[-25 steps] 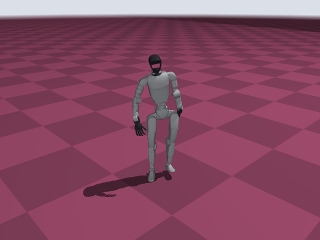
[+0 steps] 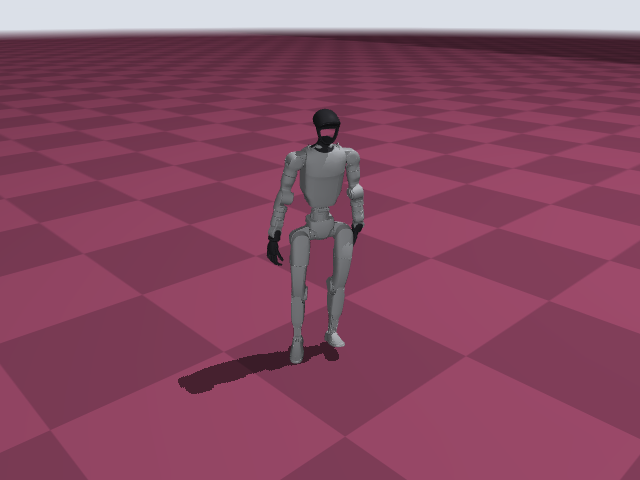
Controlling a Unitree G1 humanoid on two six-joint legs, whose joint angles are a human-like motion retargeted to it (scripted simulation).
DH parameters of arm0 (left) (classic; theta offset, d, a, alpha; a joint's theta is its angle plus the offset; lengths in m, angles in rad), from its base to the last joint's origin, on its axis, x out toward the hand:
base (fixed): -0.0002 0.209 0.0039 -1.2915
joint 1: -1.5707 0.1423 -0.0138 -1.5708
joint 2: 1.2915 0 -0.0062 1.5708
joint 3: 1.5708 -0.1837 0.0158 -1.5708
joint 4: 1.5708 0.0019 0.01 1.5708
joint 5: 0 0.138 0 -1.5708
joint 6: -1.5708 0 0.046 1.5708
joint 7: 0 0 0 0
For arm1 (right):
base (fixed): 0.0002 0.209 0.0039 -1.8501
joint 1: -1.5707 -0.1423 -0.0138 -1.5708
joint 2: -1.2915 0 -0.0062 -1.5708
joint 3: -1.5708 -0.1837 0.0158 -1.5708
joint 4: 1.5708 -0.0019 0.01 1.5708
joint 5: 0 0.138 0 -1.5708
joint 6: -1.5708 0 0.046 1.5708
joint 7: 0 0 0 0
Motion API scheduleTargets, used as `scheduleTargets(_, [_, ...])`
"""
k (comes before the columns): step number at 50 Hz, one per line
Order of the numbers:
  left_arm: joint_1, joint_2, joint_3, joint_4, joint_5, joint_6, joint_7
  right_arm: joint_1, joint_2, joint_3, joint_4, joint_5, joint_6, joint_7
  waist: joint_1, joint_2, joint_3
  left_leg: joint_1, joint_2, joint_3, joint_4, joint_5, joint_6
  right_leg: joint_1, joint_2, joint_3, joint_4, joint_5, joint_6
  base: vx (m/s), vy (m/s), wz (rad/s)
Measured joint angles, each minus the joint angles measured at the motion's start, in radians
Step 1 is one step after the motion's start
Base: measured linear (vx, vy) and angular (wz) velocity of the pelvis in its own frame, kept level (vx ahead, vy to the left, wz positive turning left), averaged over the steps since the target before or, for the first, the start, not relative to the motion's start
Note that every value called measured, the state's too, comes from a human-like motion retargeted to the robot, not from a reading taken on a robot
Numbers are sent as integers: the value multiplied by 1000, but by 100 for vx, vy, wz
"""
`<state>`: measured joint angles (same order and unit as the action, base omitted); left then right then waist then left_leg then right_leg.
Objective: In place motions
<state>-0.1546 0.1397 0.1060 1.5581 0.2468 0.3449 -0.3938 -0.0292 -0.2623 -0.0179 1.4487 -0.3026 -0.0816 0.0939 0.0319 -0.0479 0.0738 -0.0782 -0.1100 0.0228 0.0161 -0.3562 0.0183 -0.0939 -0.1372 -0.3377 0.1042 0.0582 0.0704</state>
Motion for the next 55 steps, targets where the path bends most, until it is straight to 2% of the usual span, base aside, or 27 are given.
scheduleTargets(5, [28, -5, 3, 13, -8, -12, -16, 20, 22, -19, 27, 83, -7, 28, 11, -4, 28, -23, 29, 25, 19, -8, -8, -55, 18, 94, 54, 22, 8, -10, 4, -27])
scheduleTargets(10, [49, -3, -13, 53, 10, -10, -18, 14, -8, 40, 25, -43, 6, -20, 2, 2, 38, -53, 42, 54, 31, -12, -17, -106, 32, 243, 62, 34, 18, -6, 3, -28])
scheduleTargets(13, [41, 9, -27, 73, 38, 0, -23, 16, -32, 78, -8, -114, 5, -29, -5, 8, 42, -66, 39, 57, 30, -6, -20, -100, -10, 141, 42, 13, 7, 0, 0, 0])
scheduleTargets(16, [19, 28, -44, 70, 59, 6, -18, 18, -48, 103, -57, -144, -2, -39, 18, -2, 64, -62, 28, 71, 26, -1, -25, -83, -58, 4, 16, 39, 9, 5, -4, -14])
scheduleTargets(20, [-39, 42, -50, 48, 36, 7, -1, -28, -67, 129, -122, -156, -12, -45, 48, 0, 110, -75, 36, 90, 26, 11, -36, -110, -56, 20, 16, 60, -3, -6, -5, -17])
scheduleTargets(25, [-125, 55, -55, 17, -27, -15, -3, -170, -96, 183, -183, -178, -22, -27, 14, 23, 148, -128, 57, 86, 19, 42, -55, -147, -36, 8, -2, 69, -5, -9, -5, 10])
scheduleTargets(35, [-316, 80, -127, -118, 21, -9, -2, -373, -85, 177, -251, -159, -32, 35, 33, 35, 213, -169, 84, 67, -19, 116, -95, -176, -6, -8, -30, 73, -19, -3, -11, 14])
scheduleTargets(41, [-324, 52, -155, -206, 20, -47, 12, -408, -75, 198, -260, -189, -39, 48, 28, 38, 218, -167, 101, 76, 9, 107, -95, -176, 11, 16, -10, 55, -35, 6, -4, -8])
scheduleTargets(48, [-319, 40, -186, -190, 78, -82, -9, -407, -68, 203, -248, -214, -54, 50, 4, 41, 228, -182, 111, 89, 46, 86, -96, -179, 14, 21, -10, 65, -42, 5, 7, -9])
scheduleTargets(53, [-408, 51, -161, -150, 74, -82, -3, -485, -90, 185, -240, -195, -56, 29, 7, 55, 250, -282, 121, 96, 97, 70, -107, -273, 10, -11, 54, 15, -62, -16, 12, -1])
scheduleTargets(55, [-482, 54, -152, -134, 63, -79, 6, -526, -112, 166, -254, -176, -57, 14, 8, 60, 260, -366, 115, 103, 165, 29, -108, -340, -9, -38, 104, -7, -61, -31, 5, 68])
